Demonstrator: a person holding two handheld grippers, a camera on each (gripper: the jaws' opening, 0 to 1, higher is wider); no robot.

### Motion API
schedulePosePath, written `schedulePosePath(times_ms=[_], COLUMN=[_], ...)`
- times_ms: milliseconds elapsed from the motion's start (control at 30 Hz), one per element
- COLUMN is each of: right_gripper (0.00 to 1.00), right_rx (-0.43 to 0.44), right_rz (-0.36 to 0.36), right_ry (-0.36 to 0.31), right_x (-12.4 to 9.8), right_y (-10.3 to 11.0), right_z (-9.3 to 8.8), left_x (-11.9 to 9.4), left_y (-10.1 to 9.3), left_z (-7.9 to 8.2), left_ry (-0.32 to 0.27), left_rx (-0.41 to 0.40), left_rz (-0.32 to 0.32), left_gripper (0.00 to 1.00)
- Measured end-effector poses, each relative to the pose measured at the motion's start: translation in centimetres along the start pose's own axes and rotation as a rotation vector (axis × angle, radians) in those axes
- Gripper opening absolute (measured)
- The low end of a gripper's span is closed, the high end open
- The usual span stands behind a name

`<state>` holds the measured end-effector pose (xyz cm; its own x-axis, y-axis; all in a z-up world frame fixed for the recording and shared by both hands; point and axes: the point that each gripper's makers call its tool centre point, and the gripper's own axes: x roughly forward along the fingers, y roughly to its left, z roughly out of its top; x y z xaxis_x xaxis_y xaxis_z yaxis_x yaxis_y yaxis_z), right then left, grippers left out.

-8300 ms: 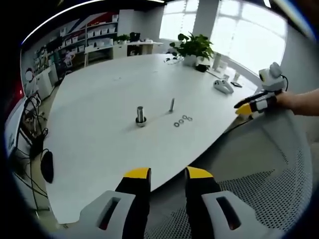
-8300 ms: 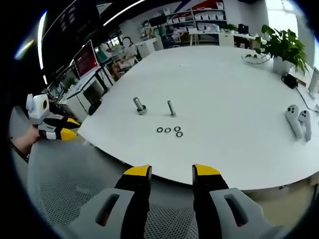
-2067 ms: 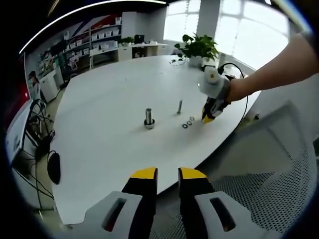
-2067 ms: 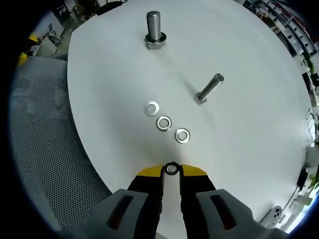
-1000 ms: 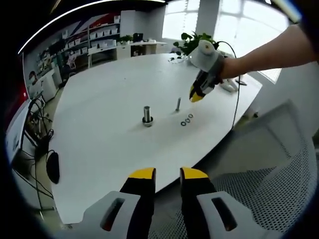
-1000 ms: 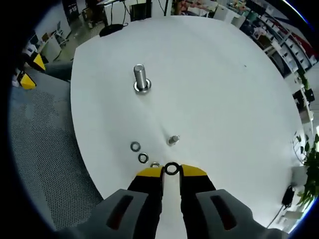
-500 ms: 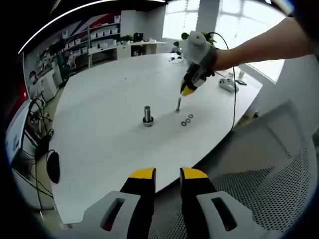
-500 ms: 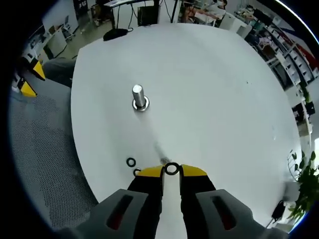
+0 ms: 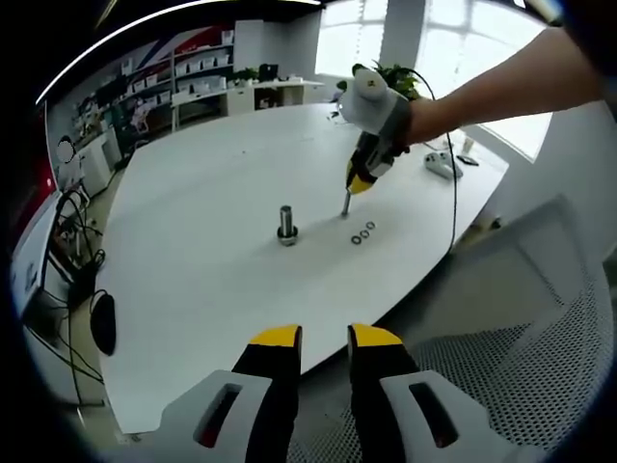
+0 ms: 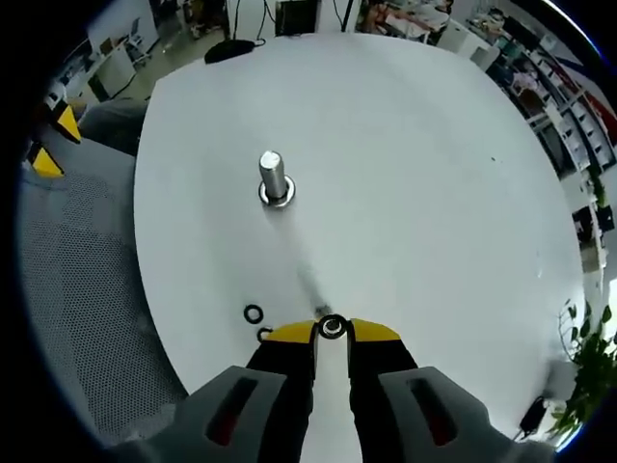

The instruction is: Place the washer onto the threaded stud by aligning its center hole with the stud, sliding it down to the base, and recovering from edge contact or off-axis alignment until the washer reaches the visible bottom stop.

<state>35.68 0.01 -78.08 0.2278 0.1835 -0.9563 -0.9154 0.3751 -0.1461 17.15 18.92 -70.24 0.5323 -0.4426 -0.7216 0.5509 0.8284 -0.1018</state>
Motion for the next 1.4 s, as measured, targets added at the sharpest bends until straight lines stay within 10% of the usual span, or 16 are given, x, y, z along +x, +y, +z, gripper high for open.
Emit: schedulePosePath(times_ms=[1400], right_gripper=[0.15], right_rx=[0.039], right_rz=[0.060], right_ry=[0.068], right_x=[5.1], right_y=[0.5], right_z=[-1.8], left_x=[0.2], left_y=[0.1], left_z=[-0.3], left_ry=[0.020], left_rx=[-0.006], left_rz=[0.005], left_gripper=[0.15])
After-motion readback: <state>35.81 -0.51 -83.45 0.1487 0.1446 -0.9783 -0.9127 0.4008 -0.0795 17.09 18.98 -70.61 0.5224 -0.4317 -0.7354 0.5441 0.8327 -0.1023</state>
